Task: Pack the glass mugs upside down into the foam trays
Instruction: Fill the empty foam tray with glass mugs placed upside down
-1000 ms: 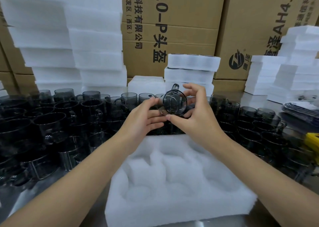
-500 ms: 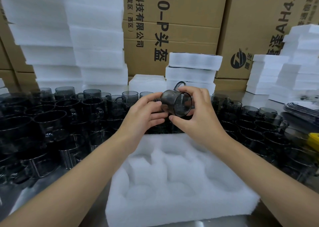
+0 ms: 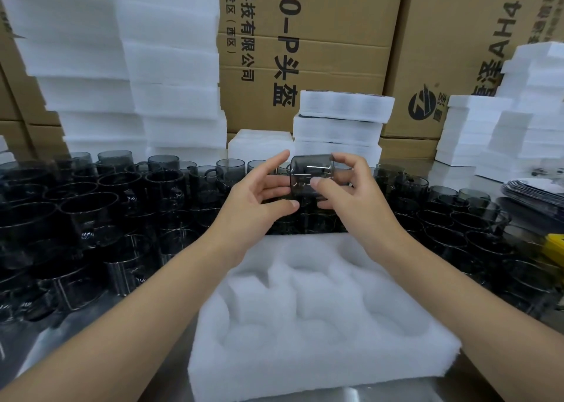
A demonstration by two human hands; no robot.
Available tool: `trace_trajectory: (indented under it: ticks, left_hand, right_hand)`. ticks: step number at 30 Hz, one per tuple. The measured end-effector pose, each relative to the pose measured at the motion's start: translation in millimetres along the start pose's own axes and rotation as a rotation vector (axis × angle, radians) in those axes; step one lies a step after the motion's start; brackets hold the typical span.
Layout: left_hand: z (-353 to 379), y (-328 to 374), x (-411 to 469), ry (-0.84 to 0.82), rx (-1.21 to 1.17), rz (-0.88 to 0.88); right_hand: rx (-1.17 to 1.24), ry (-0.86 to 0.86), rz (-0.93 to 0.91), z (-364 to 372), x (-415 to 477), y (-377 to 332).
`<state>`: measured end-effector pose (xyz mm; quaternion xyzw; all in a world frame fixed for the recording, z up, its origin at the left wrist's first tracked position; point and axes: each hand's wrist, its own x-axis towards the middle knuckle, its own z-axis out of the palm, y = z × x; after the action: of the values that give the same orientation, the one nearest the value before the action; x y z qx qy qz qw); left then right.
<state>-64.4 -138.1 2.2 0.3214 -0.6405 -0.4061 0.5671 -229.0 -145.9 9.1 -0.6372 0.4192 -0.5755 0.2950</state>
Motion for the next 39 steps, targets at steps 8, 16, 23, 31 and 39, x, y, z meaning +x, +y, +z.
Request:
trace_trajectory:
  ticks: [8, 16, 23, 31, 39]
  left_hand:
    - [2, -2, 2, 0.019, -0.032, 0.003]
    - [5, 1, 6, 0.098, -0.182, -0.150]
    - [4, 2, 6, 0.112, -0.351, -0.282]
    - [3, 4, 4, 0.046, -0.288, -0.334]
    - [0, 6, 4, 0.053, -0.235, -0.367]
  right_hand:
    - [0.075, 0.020, 0.094, 1, 1, -1]
    - [0.055, -0.022, 0.039, 2, -5, -9]
    - [0.126, -0.066, -0.039, 1, -7, -12]
    - [0.134, -0.117, -0.139, 1, -10, -13]
    - [-0.027, -0.127, -0.264, 1, -14, -16]
